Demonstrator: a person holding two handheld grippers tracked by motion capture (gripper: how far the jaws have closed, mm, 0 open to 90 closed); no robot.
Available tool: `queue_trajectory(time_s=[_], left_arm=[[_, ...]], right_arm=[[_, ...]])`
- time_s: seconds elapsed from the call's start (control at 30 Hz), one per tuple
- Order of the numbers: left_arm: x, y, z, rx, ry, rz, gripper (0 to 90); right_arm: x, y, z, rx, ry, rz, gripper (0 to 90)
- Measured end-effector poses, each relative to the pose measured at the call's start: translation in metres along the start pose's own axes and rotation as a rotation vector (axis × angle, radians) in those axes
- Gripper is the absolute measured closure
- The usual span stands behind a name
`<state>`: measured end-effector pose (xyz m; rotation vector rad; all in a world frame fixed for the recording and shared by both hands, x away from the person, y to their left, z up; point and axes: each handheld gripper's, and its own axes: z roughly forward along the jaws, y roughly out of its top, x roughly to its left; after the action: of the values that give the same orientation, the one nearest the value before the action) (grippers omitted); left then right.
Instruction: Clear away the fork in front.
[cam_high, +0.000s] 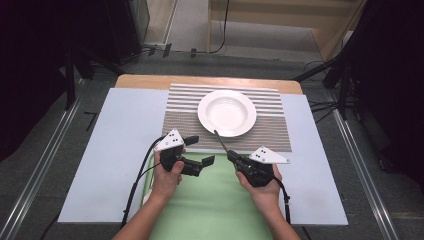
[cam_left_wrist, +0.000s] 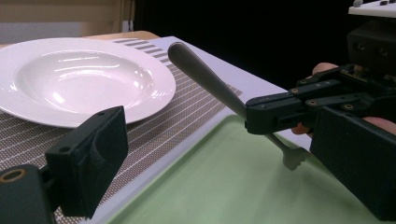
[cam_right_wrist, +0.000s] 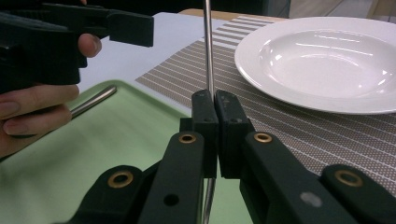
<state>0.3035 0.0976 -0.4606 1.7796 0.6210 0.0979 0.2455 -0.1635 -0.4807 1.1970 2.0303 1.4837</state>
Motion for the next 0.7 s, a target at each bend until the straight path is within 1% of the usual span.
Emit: queue_trajectory(time_s=[0.03,0.07,0.1,0.13,0.17,0.23,0.27,0.3,0.33,0.37,0.4,0.47,0.53,0.57,0.6,0.63,0.7], left_arm=[[0.000,0.000,0.001,-0.001,-0.017,-0.005,4.3],[-0.001,0.000,0.001,0.001,-0.016,-0.004,4.3],[-0.002,0.000,0.001,0.002,-0.005,0.004,4.3],[-0.003,0.000,0.001,0.000,-0.005,0.005,4.3],[-0.003,0.000,0.002,-0.004,-0.013,0.004,5.4],[-0.003,0.000,0.003,0.007,0.008,0.002,12.0],[-0.003,0.000,0.004,0.008,0.008,-0.001,12.7],[-0.003,-0.001,0.004,0.008,0.022,-0.002,12.7],[-0.003,-0.001,0.004,0.004,0.018,-0.003,12.8],[-0.003,0.000,0.004,-0.002,0.009,-0.011,12.8],[-0.002,0.000,0.004,-0.001,0.009,-0.016,12.8],[-0.001,0.000,0.005,-0.002,-0.007,-0.038,12.9],[0.000,-0.001,0.006,0.003,-0.009,-0.049,13.4],[0.000,-0.001,0.007,0.005,-0.015,-0.060,14.3],[0.001,-0.001,0.007,0.008,-0.013,-0.061,14.8],[0.000,-0.001,0.008,0.004,-0.015,-0.077,20.4],[0.000,-0.001,0.008,0.004,-0.015,-0.084,23.9]], right_arm=[[0.001,0.000,0.001,0.000,0.000,-0.005,86.2],[0.001,0.000,0.001,0.000,0.000,-0.005,86.2],[0.002,0.000,0.001,0.001,0.005,-0.009,86.2],[0.003,0.000,0.002,-0.003,0.003,-0.016,86.2],[0.004,-0.001,0.002,0.002,0.010,-0.013,86.2],[0.007,-0.001,0.003,-0.002,0.015,-0.017,86.2],[0.008,-0.001,0.004,-0.004,0.018,-0.019,86.2],[0.009,-0.001,0.004,-0.003,0.022,-0.019,86.2],[0.010,-0.001,0.004,0.001,0.025,-0.024,86.2],[0.011,-0.001,0.005,0.000,0.027,-0.023,86.2],[0.011,-0.002,0.006,-0.002,0.028,-0.028,86.2],[0.014,-0.002,0.006,0.002,0.030,-0.029,86.2],[0.015,-0.002,0.007,0.000,0.035,-0.027,86.2],[0.016,-0.002,0.007,-0.003,0.034,-0.035,86.2],[0.017,-0.002,0.008,-0.004,0.037,-0.036,86.2],[0.018,-0.002,0.008,-0.005,0.040,-0.036,86.2],[0.019,-0.002,0.008,-0.005,0.041,-0.040,86.2]])
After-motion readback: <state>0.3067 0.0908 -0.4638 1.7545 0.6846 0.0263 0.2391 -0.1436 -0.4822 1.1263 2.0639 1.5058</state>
